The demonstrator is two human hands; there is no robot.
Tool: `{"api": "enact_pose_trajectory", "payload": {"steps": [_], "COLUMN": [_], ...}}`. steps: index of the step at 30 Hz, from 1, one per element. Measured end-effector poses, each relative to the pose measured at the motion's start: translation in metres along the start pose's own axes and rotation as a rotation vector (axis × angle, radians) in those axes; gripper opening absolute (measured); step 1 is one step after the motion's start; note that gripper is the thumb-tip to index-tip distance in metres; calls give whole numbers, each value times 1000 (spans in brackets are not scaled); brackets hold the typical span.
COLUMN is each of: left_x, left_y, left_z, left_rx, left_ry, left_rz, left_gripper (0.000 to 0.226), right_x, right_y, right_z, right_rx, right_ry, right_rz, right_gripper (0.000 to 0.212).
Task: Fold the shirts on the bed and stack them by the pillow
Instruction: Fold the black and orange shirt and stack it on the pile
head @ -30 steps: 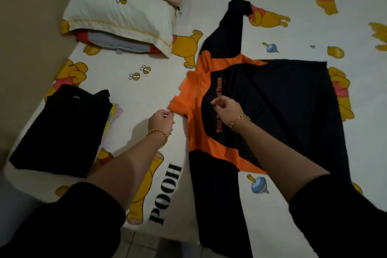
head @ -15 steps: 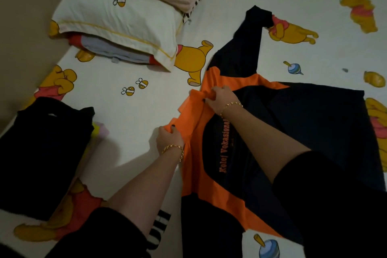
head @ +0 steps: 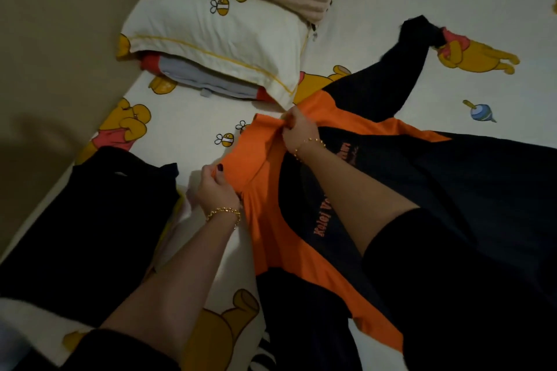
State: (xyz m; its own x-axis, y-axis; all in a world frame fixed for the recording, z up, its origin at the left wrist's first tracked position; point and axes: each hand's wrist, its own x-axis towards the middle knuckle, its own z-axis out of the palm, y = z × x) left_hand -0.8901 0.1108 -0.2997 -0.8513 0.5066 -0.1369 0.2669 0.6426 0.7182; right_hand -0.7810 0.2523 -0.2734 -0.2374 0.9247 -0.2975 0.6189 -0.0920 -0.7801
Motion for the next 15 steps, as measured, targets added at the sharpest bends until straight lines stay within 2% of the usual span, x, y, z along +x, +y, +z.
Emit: {"api": "enact_pose_trajectory", "payload": {"steps": [2, 4, 7, 12, 15], "left_x": [13, 14, -9, -71, -123], "left_y": [-19, -31, -22, -4, 2], "left_z": [0, -2, -9, -6, 4], "left_rx": [35, 93, 156, 77, 92], "left_ry": [-84, -125, -138, -380, -518], "left_rz": [-82, -105, 24, 196, 324], "left_gripper": [12, 17, 29, 13, 15], "right_x": [-13, -28, -52, -108, -161], "right_y": [13, 27, 51, 101, 142], "right_z": [6, 3, -14, -61, -97], "right_rx": [45, 24, -36, -94, -151], "right_ry": [-89, -76, 57, 135, 142], "right_rz": [29, 27, -13, 52, 84], "right_gripper": [50, 49, 40, 28, 21]}}
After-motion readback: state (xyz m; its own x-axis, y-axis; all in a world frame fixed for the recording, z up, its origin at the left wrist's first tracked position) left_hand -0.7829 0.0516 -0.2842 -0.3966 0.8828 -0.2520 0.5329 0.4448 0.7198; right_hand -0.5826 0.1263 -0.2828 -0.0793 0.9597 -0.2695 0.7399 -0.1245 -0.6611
